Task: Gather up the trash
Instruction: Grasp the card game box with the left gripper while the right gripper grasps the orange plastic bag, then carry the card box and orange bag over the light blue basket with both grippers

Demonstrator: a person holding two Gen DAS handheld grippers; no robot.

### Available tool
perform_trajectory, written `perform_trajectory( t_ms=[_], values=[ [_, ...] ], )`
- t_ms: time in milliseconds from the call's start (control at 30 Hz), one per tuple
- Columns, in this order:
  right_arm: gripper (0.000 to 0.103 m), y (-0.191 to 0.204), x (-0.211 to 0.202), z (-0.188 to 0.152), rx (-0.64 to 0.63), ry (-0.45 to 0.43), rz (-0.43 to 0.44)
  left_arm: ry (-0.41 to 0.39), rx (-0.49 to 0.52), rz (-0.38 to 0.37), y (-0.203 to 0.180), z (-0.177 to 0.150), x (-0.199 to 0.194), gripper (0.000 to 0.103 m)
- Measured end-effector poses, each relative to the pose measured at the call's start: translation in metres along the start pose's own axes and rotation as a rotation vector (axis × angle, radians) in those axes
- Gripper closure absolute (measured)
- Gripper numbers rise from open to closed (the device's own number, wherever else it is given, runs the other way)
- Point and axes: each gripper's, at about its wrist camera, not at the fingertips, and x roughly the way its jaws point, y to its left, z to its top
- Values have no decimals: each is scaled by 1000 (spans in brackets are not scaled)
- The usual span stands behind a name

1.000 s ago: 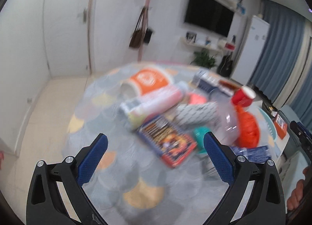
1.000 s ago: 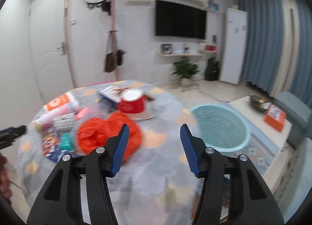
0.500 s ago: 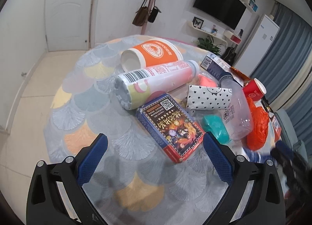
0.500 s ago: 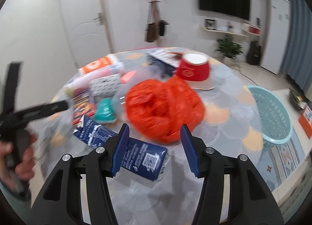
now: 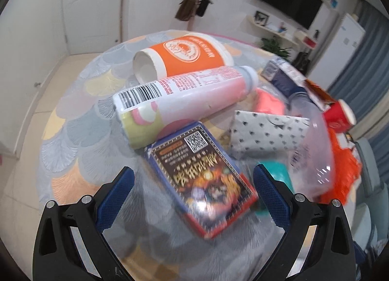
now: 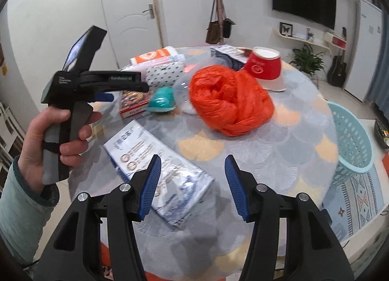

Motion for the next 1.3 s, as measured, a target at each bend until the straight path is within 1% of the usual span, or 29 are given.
perform_trajectory(
  t_ms=[100,167,200,233,267,300,400,467,600,667,733,867,900,933,967,1033,1067,1100,1200,1300],
  values=[
    [52,-9,-3,7,21,-24,-35,3,16,70,-6,1,6,9],
    [48,-17,-4,16,47,-47,-65,0,32,87,-9,1,6,9],
    [42,-21,-3,21,54,-57,-77,-4,46,90,-10,-1,5,9],
    [38,-24,-1,27,61,-66,-93,-2,57,87,-10,-1,4,12],
    [37,-26,3,32,66,-72,-109,-2,71,82,-10,-2,2,17],
    [36,-29,6,38,71,-74,-116,0,80,70,-8,-3,-1,20],
    [29,-35,20,53,94,-67,-120,10,117,39,-2,-9,-10,27],
    [27,-40,31,61,109,-60,-117,13,135,26,1,-16,-16,32],
    [24,-44,54,71,130,-29,-128,12,175,10,8,-26,-28,36],
    [22,-50,65,73,154,-10,-113,-1,184,-1,10,-30,-34,39],
    [18,-57,77,75,188,22,-99,-14,179,-15,11,-33,-39,39],
    [19,-64,94,74,223,67,-78,-61,193,-53,7,-33,-56,39],
    [21,-66,95,74,233,70,-72,-82,207,-59,3,-33,-64,39],
    [31,-67,94,74,239,65,-71,-94,216,-62,0,-33,-68,39],
    [36,-68,91,74,238,58,-72,-115,229,-72,-5,-33,-76,39],
    [53,-68,84,73,224,35,-72,-142,245,-87,-14,-33,-84,39],
    [57,-66,81,72,216,31,-75,-160,256,-98,-20,-32,-90,39],
    [67,-65,78,71,207,26,-82,-172,263,-104,-25,-32,-92,39],
    [79,-63,64,70,194,0,-97,-210,287,-138,-41,-26,-105,39],
    [80,-67,45,70,194,-44,-120,-245,318,-181,-61,-19,-116,39]
  ],
)
